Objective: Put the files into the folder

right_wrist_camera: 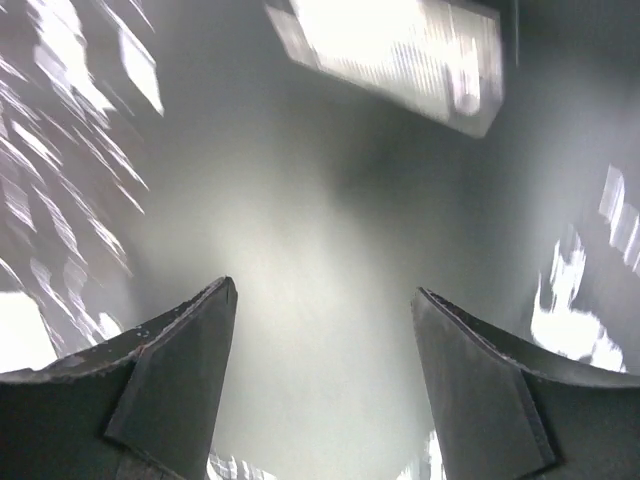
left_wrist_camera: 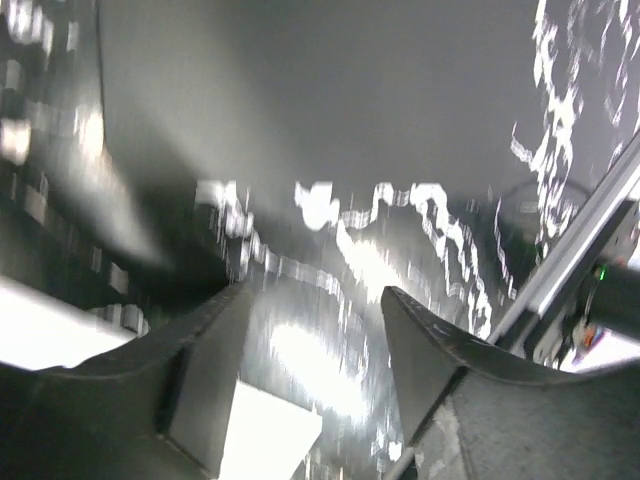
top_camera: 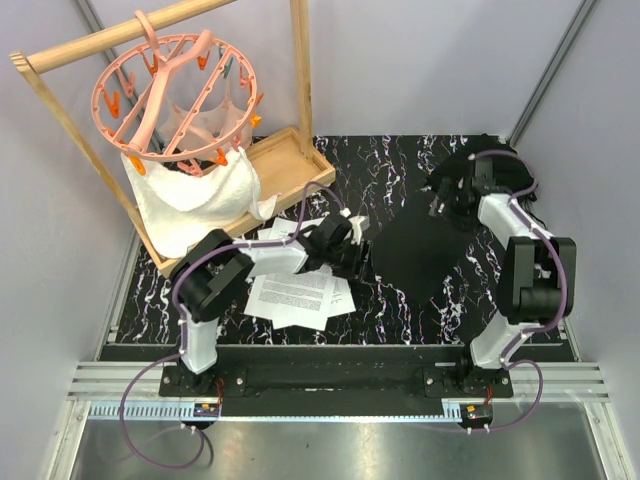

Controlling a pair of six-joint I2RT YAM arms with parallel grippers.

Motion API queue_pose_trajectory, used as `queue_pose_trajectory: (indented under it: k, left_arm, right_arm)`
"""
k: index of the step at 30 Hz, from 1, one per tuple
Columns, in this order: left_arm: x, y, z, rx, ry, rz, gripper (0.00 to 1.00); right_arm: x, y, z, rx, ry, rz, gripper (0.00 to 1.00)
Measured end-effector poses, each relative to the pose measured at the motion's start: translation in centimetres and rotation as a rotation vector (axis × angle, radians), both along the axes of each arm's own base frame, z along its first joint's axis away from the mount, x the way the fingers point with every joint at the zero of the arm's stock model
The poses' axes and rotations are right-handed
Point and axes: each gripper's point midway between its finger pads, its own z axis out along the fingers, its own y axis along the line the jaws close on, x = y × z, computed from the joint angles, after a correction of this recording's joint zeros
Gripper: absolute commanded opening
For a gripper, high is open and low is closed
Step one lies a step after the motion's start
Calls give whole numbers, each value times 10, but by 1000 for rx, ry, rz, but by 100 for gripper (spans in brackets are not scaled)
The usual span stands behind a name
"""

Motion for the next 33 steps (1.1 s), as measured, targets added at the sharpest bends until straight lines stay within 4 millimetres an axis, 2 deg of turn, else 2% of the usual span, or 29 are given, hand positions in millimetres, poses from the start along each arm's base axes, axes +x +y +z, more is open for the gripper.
queue_pose_trajectory:
  k: [1,2,4,6,8,12,16,19,22,28,33]
  left_arm:
    - [-5,5,2,7,3,-2,63]
    - [-8,8,4,11,6,-4,63]
    - [-14,10,12,7,1,-13,63]
    - [-18,6,22,-12,-11,-29,64]
    - [-23,2,28,-26,-18,-49,64]
    - [-36,-4,32,-39,-12,-90,64]
    - [-46,-8,31,-46,8,-120,64]
    - [-48,-9,28,-43,15,-126,64]
    - [-48,-11,27,-43,18,-130,64]
    - [-47,-18,31,-58,15,-141,64]
    - [-45,-20,35,-67,13,-142,65]
  right_arm:
    - [18,-2,10,-20,-36,21,76]
    - [36,-5,19,-44,-75,44,69]
    - [62,-8,27,-85,-112,94,65]
    - [83,-11,26,-124,-130,150,59]
    - [93,-14,17,-160,-121,201,56]
    - [90,-19,-10,-219,-55,309,44]
    - [89,-21,-24,-260,-21,403,43]
    - [88,-22,-26,-274,-16,428,44]
    - [89,-24,-30,-288,-9,450,44]
    - [87,-25,-51,-296,31,485,44]
    - [90,-29,-52,-316,32,484,42]
